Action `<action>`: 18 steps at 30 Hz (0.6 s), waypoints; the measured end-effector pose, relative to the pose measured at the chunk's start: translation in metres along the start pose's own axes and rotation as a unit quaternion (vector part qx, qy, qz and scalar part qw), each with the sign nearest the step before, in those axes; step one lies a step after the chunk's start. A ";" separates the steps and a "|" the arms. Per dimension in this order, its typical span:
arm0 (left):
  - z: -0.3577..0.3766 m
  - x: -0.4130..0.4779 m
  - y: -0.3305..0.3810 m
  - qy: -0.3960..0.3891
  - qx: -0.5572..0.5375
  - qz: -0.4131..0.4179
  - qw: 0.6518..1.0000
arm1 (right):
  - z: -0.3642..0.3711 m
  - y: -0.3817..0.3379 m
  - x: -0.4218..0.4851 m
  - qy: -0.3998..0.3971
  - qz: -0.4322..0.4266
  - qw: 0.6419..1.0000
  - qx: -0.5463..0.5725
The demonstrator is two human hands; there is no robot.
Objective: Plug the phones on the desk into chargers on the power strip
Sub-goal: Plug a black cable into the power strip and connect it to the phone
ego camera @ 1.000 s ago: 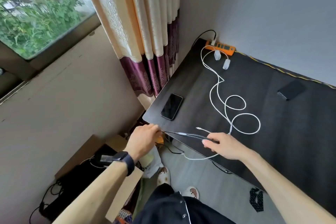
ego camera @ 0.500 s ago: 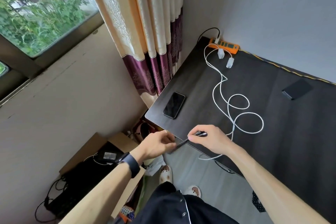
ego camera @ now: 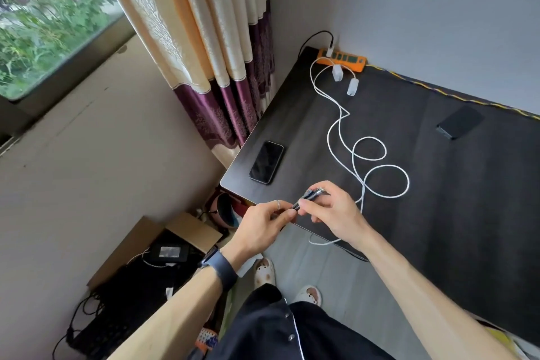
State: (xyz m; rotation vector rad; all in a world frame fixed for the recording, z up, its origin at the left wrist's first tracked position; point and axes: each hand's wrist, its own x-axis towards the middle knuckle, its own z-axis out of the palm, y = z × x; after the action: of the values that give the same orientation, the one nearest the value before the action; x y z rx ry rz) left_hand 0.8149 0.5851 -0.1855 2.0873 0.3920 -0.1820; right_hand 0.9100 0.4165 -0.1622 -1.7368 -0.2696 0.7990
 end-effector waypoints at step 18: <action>-0.001 -0.005 0.000 -0.056 -0.233 -0.090 0.967 | 0.008 0.015 0.001 0.063 0.023 0.996 0.053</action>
State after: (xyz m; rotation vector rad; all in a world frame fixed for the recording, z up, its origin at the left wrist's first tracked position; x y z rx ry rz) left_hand 0.8102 0.5852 -0.1838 1.5715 0.5016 -0.2850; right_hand 0.9019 0.4183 -0.1771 -1.6900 -0.1011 0.7213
